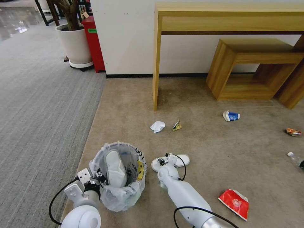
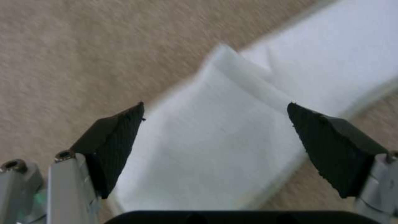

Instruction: Pick up the trash bin and place the garbage on the floor into it.

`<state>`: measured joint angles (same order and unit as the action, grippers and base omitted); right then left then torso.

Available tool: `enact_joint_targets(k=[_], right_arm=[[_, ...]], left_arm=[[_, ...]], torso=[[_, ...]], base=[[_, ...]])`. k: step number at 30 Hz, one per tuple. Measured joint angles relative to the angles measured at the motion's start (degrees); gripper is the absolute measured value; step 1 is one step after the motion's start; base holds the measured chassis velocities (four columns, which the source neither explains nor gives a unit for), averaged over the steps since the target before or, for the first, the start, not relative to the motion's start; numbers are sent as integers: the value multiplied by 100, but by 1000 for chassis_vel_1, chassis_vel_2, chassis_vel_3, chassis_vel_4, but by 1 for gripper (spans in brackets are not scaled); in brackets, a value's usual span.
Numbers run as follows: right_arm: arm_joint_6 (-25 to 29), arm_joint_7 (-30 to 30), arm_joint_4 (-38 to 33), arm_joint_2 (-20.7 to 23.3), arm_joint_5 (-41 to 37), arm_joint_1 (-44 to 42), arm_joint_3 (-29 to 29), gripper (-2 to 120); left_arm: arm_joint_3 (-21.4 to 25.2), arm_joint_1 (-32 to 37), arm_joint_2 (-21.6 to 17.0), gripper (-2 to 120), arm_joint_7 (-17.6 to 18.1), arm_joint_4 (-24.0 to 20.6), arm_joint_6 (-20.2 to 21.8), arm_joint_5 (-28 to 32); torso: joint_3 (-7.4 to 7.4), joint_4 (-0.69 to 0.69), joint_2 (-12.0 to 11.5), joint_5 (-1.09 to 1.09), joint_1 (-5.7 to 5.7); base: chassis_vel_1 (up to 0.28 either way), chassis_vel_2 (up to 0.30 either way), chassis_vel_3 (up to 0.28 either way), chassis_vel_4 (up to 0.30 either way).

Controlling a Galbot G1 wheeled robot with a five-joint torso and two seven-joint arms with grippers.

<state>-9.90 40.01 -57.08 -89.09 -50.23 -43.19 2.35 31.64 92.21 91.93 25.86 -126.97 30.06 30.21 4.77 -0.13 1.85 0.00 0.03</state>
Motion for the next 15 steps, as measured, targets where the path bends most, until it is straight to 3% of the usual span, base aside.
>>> enact_joint_targets(k=[7,15], right_arm=[[-35,14,-145,-40,17,-4,16,89],[-16,-32,256,-139,83,147,-106,89]], left_arm=[[-3,-34,-15,0,-10,81,-24,18],[-33,-5,-49,0,-17,50,-38,41]], torso=[[0,0,0,0,0],[0,-1,0,0,0]], base=[[0,0,0,0],[0,0,0,0]])
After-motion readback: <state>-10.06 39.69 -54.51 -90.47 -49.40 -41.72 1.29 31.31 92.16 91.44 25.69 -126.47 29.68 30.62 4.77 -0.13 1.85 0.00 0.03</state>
